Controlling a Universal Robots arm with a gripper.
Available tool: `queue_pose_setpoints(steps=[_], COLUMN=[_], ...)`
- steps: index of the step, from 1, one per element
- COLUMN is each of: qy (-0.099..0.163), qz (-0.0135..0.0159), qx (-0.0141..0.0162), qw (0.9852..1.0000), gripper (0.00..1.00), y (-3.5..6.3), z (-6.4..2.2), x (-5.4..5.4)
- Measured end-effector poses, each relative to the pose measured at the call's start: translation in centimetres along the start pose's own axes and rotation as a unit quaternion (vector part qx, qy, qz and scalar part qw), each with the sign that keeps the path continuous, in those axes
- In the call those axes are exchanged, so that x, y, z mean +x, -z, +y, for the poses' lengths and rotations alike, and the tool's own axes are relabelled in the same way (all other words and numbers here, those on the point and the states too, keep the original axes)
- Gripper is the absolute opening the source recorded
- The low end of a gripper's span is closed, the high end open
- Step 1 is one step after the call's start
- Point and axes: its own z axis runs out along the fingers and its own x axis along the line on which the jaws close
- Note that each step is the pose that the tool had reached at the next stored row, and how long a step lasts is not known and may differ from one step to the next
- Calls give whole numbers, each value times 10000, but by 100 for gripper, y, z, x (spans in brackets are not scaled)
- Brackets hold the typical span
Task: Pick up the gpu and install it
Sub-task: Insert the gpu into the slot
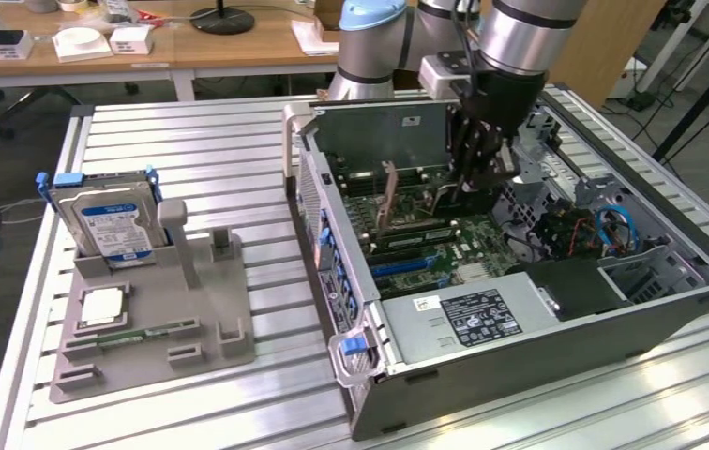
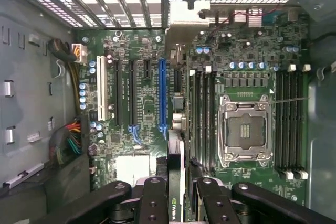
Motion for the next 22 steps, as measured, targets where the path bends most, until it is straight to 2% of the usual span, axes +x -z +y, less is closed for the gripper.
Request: queue_pose_setpoints(steps=[10, 22], qy=[51, 50], qz=[1, 2], qx=[0, 0], qw=[10000, 10000], gripper=[26, 26], y=[-106, -111], z=[11, 17], x=[64, 65])
